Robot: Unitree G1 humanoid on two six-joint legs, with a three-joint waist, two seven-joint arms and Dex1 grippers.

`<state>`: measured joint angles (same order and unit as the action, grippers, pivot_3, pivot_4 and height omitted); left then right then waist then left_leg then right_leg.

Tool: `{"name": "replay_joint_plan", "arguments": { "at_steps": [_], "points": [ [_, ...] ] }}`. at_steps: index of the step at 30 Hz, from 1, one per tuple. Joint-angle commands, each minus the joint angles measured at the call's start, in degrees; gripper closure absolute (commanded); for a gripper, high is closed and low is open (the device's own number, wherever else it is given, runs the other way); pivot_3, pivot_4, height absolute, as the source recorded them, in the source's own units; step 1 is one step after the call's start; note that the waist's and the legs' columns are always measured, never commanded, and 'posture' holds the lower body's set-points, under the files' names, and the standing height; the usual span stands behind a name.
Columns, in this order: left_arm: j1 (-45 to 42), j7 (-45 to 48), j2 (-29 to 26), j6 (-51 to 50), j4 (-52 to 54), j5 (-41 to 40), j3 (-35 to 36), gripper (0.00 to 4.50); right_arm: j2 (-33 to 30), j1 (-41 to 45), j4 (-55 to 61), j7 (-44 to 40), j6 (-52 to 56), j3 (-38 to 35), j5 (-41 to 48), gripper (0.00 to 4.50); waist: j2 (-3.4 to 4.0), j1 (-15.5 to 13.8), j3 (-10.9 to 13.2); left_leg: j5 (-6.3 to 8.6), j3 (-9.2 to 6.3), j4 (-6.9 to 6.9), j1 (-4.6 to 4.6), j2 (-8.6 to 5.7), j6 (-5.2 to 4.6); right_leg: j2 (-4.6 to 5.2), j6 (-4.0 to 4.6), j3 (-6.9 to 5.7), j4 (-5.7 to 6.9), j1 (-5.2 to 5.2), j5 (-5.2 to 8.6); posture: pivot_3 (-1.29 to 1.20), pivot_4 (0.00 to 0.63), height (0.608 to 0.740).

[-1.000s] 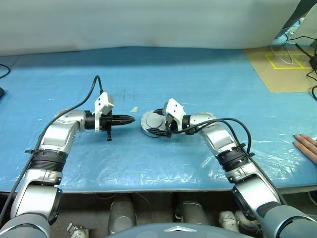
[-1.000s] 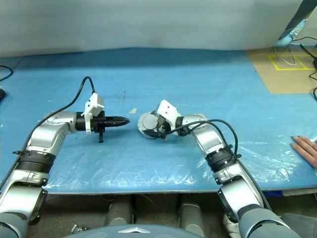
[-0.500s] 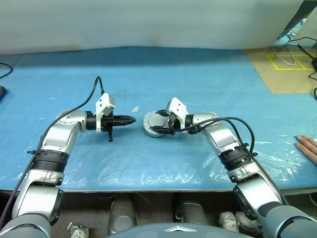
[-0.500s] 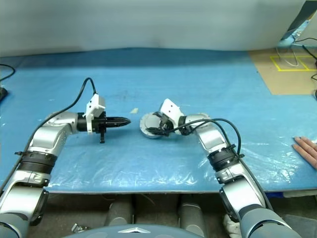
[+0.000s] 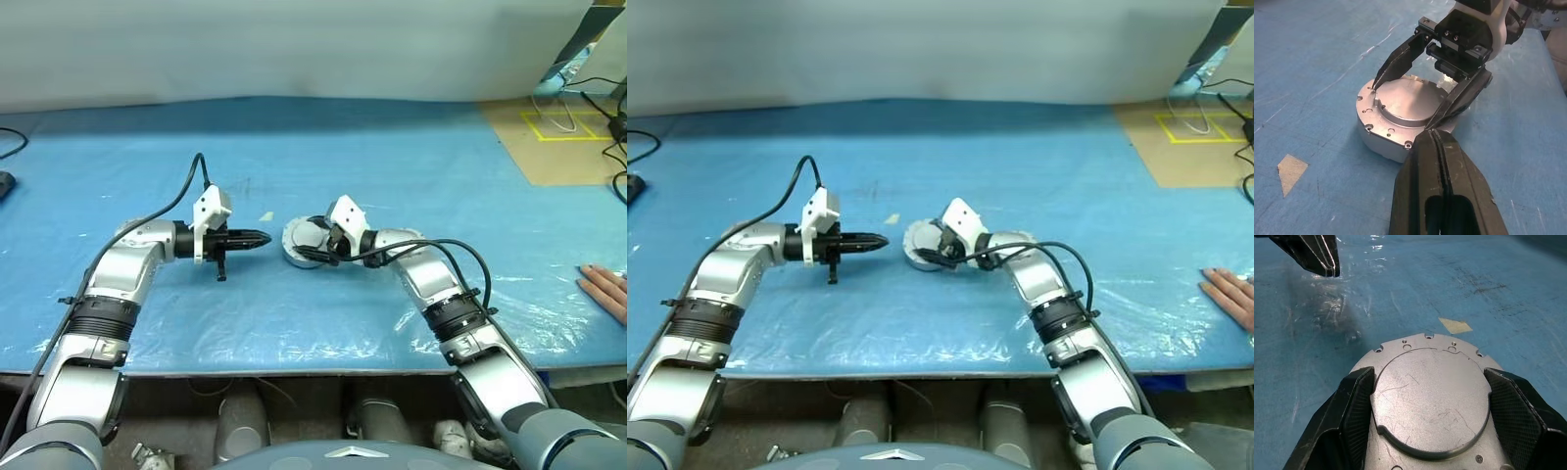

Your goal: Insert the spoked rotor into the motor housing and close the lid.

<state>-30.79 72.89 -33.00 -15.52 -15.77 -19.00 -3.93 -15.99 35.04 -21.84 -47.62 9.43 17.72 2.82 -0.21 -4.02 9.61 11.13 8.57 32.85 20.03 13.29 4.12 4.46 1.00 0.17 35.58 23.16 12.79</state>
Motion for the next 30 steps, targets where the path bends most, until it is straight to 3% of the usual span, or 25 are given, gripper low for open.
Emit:
{"name": "replay_joint_plan", "arguments": {
  "at_steps": [1, 9, 13, 21, 30],
  "points": [
    [-1.59, -0.04, -0.10, 0.49, 0.21, -0.50, 0.89, 4.50, -2.49, -1.45, -6.41, 1.22, 1.72, -0.09, -3.10, 1.31, 0.00, -0.03, 0.00, 0.00, 0.00, -0.05, -0.04, -0.05, -0.01, 0.05, 0.00, 0.00, -0.03, -0.05, 0.00, 0.00, 0.150, 0.740],
    [-2.63, -0.37, 1.48, 2.15, -1.70, 0.95, -0.63, 4.50, -0.63, -2.06, -4.22, 0.53, 4.04, 0.03, -1.95, 1.31, -0.01, 0.05, -0.01, 0.00, 0.00, -0.24, -0.01, -0.18, 0.00, 0.16, 0.00, 0.00, -0.21, -0.03, 0.00, 0.00, 0.150, 0.740],
    [-5.48, -6.73, 5.09, 10.06, -10.20, 8.56, -3.87, 4.50, -0.21, -2.82, -2.56, 0.24, 5.45, -0.19, -1.65, 1.31, -0.02, 0.08, -0.05, 0.00, 0.00, -0.39, -0.01, -0.18, 0.00, 0.11, 0.00, -0.01, -0.38, -0.04, 0.00, 0.00, 0.150, 0.740],
    [-8.36, -7.54, 9.84, 12.91, -19.16, 10.32, -4.46, 4.50, -0.72, -5.61, 1.49, 0.75, 8.50, -1.02, -1.16, 1.31, -0.08, 0.09, -0.16, -0.01, 0.01, -0.64, 0.05, -0.11, 0.02, -0.04, -0.01, -0.02, -0.83, -0.03, 0.00, 0.00, 0.150, 0.740],
    [-7.56, -5.16, 9.75, 18.10, -24.08, 13.12, -6.34, 4.50, -2.18, -6.51, 2.78, 2.34, 9.60, -2.25, -1.76, 1.31, -0.11, -0.51, -0.28, -0.01, 0.01, -0.70, 0.04, -0.22, 0.01, 0.09, -0.06, -0.03, -0.90, -0.08, 0.04, 0.00, 0.150, 0.740]
  ]
}}
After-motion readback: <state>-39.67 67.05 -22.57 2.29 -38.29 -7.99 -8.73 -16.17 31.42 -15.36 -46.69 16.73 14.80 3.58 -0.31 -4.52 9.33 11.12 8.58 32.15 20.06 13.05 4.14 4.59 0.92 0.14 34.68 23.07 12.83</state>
